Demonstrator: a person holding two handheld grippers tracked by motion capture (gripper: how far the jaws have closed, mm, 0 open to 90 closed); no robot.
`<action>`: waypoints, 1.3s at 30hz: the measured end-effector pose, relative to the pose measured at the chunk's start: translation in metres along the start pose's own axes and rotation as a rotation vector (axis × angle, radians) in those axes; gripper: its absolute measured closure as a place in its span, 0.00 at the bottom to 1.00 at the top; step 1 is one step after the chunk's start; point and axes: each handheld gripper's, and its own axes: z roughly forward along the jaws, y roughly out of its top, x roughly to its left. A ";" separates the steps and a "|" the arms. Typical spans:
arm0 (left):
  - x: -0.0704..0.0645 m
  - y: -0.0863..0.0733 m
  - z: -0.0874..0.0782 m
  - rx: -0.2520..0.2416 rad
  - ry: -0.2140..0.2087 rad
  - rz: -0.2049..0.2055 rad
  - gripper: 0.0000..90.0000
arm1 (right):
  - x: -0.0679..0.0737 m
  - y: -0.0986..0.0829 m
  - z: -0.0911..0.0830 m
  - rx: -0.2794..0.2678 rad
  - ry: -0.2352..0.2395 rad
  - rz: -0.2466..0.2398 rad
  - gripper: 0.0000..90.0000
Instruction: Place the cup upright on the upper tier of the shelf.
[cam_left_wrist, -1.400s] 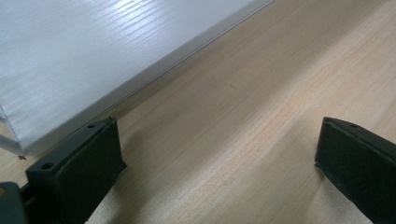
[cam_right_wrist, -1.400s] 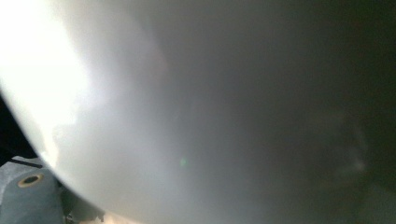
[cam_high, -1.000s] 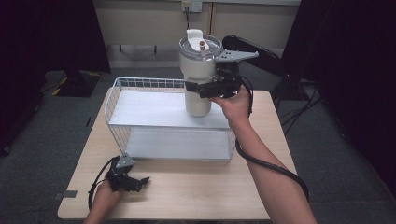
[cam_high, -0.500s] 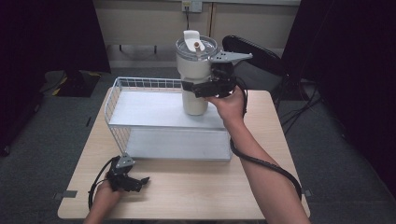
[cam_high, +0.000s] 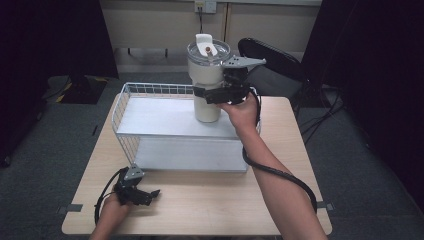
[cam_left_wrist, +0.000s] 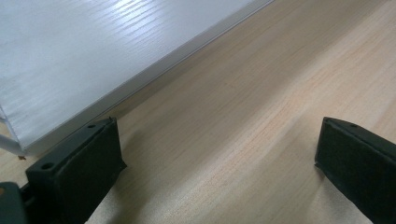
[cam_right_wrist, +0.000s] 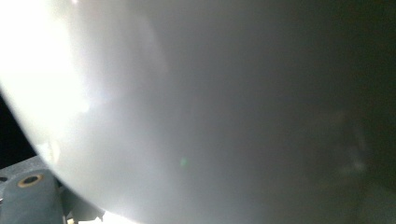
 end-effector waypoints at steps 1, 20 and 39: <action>0.000 0.000 0.000 0.000 0.000 0.000 0.00 | 0.000 -0.001 0.001 0.000 -0.002 -0.002 0.11; 0.000 0.000 0.000 0.000 0.000 0.000 0.00 | -0.005 -0.009 0.006 -0.021 -0.017 0.017 0.11; 0.000 0.000 0.000 0.000 0.000 0.000 0.00 | -0.004 -0.014 0.004 -0.031 -0.006 -0.020 0.10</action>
